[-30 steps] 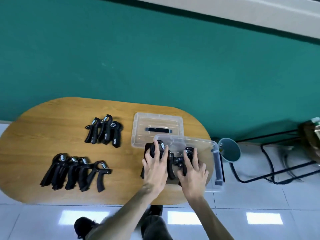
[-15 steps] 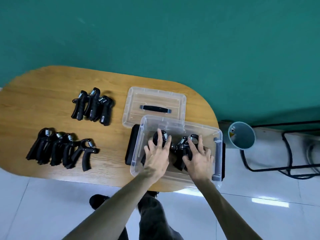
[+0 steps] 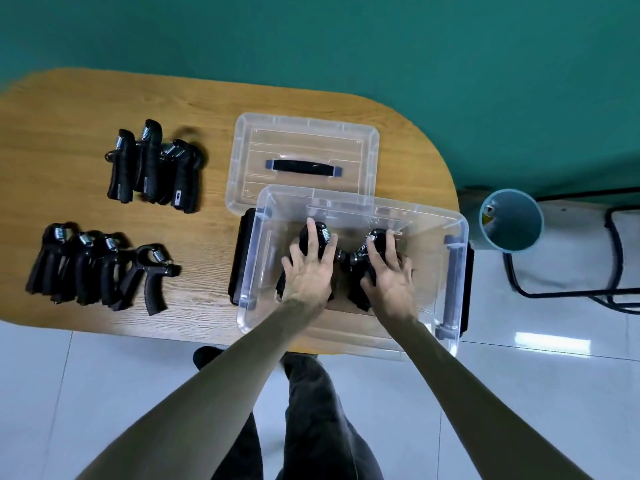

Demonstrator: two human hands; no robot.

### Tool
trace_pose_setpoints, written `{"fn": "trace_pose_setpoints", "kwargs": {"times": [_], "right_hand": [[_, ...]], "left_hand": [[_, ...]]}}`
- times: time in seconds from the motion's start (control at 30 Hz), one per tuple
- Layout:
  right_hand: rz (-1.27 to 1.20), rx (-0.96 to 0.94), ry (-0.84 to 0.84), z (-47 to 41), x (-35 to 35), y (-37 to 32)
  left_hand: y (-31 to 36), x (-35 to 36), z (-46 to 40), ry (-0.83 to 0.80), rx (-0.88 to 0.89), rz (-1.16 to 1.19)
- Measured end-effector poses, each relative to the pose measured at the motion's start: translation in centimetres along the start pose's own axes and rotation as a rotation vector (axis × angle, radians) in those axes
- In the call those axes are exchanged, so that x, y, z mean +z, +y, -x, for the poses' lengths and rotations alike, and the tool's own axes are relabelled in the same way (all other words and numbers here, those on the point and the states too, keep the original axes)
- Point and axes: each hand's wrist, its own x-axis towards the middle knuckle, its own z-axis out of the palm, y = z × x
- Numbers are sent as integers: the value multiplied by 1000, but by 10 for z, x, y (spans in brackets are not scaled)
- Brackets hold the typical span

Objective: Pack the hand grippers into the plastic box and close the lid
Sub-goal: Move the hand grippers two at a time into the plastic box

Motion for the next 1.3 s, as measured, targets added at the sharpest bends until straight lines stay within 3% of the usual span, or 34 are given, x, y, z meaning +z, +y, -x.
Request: {"fn": "trace_pose_setpoints", "kwargs": {"times": [0.27, 0.47, 0.63, 0.73, 0.9, 1.3], "right_hand": [[81, -30, -27, 0, 5, -2], [197, -36, 45, 10, -4, -22], [237, -90, 90, 19, -6, -59], [243, -121, 104, 24, -12, -85], [258, -163, 162, 18, -15, -120], [347, -236, 190, 14, 31, -262]], "left_hand": [[-2, 8, -5, 15, -21, -33], [-10, -12, 17, -22, 84, -65], [-26, -50, 42, 84, 132, -137], [-46, -64, 53, 236, 152, -162], [-89, -73, 62, 333, 125, -97], [-236, -83, 85, 343, 43, 23]]}}
